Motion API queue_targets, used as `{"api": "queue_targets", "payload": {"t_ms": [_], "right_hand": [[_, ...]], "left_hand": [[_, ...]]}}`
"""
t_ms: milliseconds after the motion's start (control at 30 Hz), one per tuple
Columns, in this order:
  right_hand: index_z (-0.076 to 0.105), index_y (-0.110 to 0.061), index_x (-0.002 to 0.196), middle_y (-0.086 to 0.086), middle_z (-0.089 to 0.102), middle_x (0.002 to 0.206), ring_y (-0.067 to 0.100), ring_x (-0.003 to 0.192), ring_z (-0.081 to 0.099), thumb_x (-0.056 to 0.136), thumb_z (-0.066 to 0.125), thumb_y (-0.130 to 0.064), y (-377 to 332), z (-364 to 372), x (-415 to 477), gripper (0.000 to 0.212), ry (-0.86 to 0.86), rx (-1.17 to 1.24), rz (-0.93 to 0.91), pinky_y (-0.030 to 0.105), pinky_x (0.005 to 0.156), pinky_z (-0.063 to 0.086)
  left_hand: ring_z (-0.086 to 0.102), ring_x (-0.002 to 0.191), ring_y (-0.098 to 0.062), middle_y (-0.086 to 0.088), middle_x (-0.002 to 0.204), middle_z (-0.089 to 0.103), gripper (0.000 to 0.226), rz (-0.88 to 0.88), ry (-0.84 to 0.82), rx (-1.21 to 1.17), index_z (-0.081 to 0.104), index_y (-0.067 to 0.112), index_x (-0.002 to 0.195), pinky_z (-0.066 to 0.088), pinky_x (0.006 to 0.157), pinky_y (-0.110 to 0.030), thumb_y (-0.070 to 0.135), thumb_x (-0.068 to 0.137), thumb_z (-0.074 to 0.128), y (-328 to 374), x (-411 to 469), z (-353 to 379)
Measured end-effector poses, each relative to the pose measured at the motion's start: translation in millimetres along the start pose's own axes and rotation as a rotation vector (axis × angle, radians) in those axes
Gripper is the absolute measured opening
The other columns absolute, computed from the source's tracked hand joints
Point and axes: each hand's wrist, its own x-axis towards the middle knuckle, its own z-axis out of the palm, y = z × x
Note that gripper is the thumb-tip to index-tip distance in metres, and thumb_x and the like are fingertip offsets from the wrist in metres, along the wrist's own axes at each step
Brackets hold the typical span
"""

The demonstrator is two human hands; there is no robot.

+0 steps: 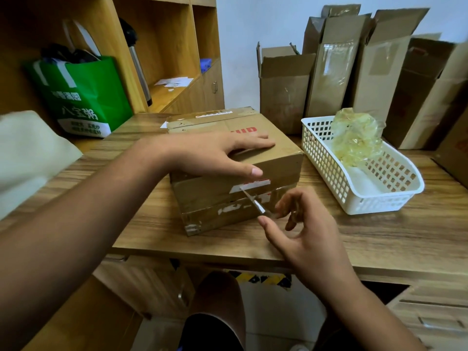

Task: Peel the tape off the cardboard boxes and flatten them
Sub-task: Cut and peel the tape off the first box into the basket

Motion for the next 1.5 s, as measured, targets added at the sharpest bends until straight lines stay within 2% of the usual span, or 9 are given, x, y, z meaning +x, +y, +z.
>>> {"api": "queue_targets", "payload": {"t_ms": [167, 333, 600, 767, 900, 1033, 1233, 1433, 1500], "right_hand": [[0.055, -0.019, 0.096, -0.008, 0.054, 0.087, 0.011, 0.076, 0.056, 0.082, 0.079, -0.022, 1, 10, 11, 0.028, 0.000, -0.087, -0.075, 0.030, 0.065, 0.048], [0.057, -0.023, 0.091, -0.012, 0.056, 0.078, 0.008, 0.074, 0.056, 0.087, 0.070, -0.019, 3, 14, 13, 0.015, -0.022, -0.121, -0.059, 0.033, 0.063, 0.048], [0.046, -0.036, 0.087, -0.010, 0.063, 0.086, 0.010, 0.079, 0.061, 0.086, 0.067, -0.019, -15, 24, -18, 0.026, -0.141, -0.017, -0.046, 0.039, 0.064, 0.053], [0.049, -0.031, 0.086, -0.014, 0.062, 0.082, 0.012, 0.073, 0.060, 0.089, 0.070, -0.012, -16, 20, -24, 0.027, -0.087, 0.078, 0.011, 0.015, 0.056, 0.043], [0.047, -0.027, 0.088, -0.018, 0.060, 0.086, 0.010, 0.072, 0.060, 0.088, 0.070, -0.019, -7, 12, -10, 0.025, -0.010, 0.035, 0.056, 0.017, 0.055, 0.043], [0.037, -0.035, 0.083, -0.022, 0.054, 0.080, 0.006, 0.067, 0.053, 0.083, 0.071, -0.043, -1, 4, 4, 0.035, -0.005, -0.093, 0.020, 0.024, 0.054, 0.040], [0.030, -0.036, 0.080, -0.014, 0.040, 0.071, 0.007, 0.062, 0.041, 0.089, 0.064, -0.038, 8, 6, 19, 0.035, 0.068, -0.294, -0.122, 0.029, 0.050, 0.036], [0.054, -0.022, 0.085, -0.009, 0.059, 0.084, 0.012, 0.069, 0.055, 0.089, 0.061, -0.024, 11, 10, 20, 0.009, 0.050, -0.218, -0.146, 0.042, 0.056, 0.049], [0.059, -0.023, 0.091, -0.011, 0.061, 0.085, 0.008, 0.070, 0.057, 0.086, 0.062, -0.022, 8, 12, 12, 0.005, 0.023, -0.189, -0.147, 0.039, 0.058, 0.050]], "left_hand": [[0.005, 0.149, 0.006, 0.033, 0.163, 0.005, 0.066, -0.004, 0.062, -0.027, 0.015, 0.060, 0.152, 0.010, 0.122, -0.034, 0.069, 0.093, 0.045, -1, -1, 10], [0.006, 0.150, 0.004, 0.025, 0.165, 0.008, 0.064, -0.042, 0.147, -0.004, 0.017, 0.049, 0.157, 0.007, 0.116, -0.023, 0.059, 0.099, 0.044, 6, 0, 19], [0.009, 0.152, -0.001, 0.023, 0.166, 0.012, 0.062, -0.082, 0.188, -0.013, 0.020, 0.049, 0.156, 0.011, 0.124, -0.036, 0.060, 0.099, 0.042, 7, 2, 21], [0.038, 0.141, -0.012, 0.016, 0.156, 0.039, 0.059, -0.099, 0.321, -0.024, 0.040, 0.045, 0.149, 0.035, 0.116, -0.043, 0.062, 0.094, 0.054, 9, 6, 24], [0.053, 0.123, -0.010, 0.016, 0.135, 0.058, 0.057, -0.055, 0.428, 0.001, 0.055, 0.045, 0.133, 0.048, 0.101, -0.045, 0.072, 0.083, 0.054, 9, 5, 24], [0.035, 0.140, 0.001, 0.022, 0.156, 0.039, 0.053, 0.024, 0.267, 0.035, 0.041, 0.047, 0.149, 0.032, 0.116, -0.031, 0.057, 0.098, 0.049, 11, -8, 18], [0.001, 0.145, 0.018, 0.040, 0.159, 0.006, 0.055, 0.076, 0.076, 0.004, 0.018, 0.058, 0.152, 0.006, 0.122, -0.025, 0.049, 0.104, 0.043, 9, -20, 20], [-0.005, 0.144, 0.020, 0.033, 0.162, 0.004, 0.062, 0.077, 0.113, 0.029, 0.015, 0.050, 0.156, -0.005, 0.117, -0.009, 0.036, 0.105, 0.046, 13, -19, 26], [-0.003, 0.145, 0.018, 0.031, 0.163, 0.005, 0.064, 0.061, 0.151, 0.021, 0.016, 0.049, 0.156, -0.003, 0.121, -0.015, 0.043, 0.099, 0.042, 14, -15, 29]]}}
